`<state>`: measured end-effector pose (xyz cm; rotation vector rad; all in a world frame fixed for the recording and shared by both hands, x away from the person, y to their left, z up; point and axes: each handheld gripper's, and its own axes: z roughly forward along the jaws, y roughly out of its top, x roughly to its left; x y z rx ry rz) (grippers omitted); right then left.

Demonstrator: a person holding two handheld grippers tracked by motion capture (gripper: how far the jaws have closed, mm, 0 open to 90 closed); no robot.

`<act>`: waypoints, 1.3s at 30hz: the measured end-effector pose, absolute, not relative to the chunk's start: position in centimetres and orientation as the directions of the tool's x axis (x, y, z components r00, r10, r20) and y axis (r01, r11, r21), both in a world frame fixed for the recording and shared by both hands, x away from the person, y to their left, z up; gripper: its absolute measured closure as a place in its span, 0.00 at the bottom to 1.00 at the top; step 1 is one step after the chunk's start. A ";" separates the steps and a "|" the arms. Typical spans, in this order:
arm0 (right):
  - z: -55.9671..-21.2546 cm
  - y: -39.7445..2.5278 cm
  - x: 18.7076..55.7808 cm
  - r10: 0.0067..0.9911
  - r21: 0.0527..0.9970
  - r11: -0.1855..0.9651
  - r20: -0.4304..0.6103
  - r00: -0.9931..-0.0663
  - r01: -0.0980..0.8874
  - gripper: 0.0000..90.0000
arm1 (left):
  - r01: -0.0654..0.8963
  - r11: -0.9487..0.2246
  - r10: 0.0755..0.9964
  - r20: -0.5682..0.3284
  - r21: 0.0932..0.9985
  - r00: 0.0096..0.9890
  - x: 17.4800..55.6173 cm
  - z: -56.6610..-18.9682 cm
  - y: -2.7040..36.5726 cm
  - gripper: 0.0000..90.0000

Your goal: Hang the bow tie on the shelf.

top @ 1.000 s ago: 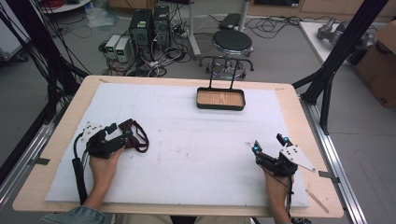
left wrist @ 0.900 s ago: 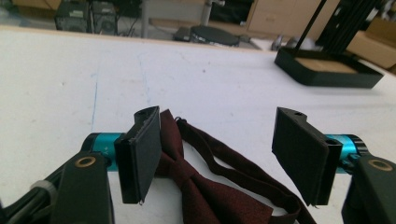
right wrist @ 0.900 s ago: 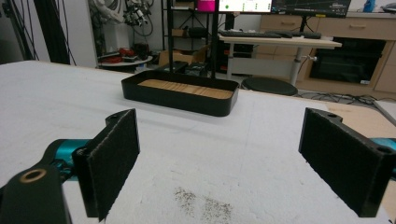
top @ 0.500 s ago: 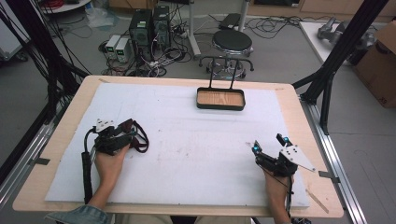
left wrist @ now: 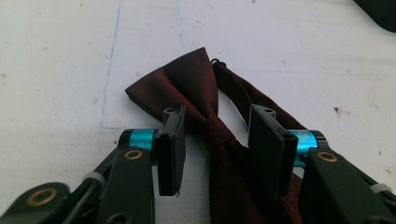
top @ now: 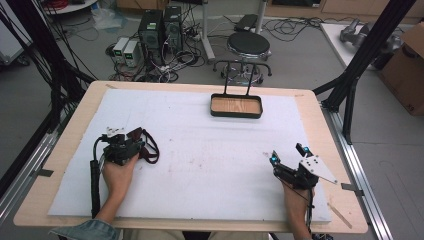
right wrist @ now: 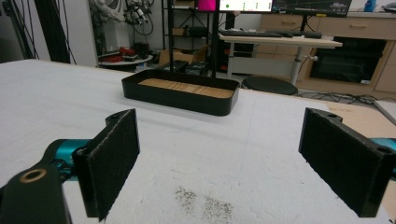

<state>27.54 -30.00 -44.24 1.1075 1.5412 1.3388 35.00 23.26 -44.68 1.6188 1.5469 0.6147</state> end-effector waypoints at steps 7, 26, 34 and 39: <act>-44.2 -30.0 27.5 0.954 0.992 0.056 -0.019 -0.300 0.114 0.13 | 0.609 0.058 0.972 -0.183 0.791 0.144 35.2 -44.7 23.3 0.76; -44.2 -30.0 27.5 0.954 0.992 0.057 -0.019 -0.300 0.116 0.13 | 0.459 -0.016 0.912 -0.175 0.888 0.370 34.1 -42.7 22.0 0.85; -44.3 -30.1 27.5 0.954 0.992 0.056 -0.019 -0.298 0.115 0.13 | 0.397 -0.066 0.863 -0.148 0.916 0.484 34.3 -41.2 20.6 0.85; -44.3 -30.1 27.6 0.954 0.992 0.053 -0.017 -0.299 0.115 0.13 | 0.342 -0.068 0.828 -0.138 0.937 0.543 35.3 -40.0 19.2 0.85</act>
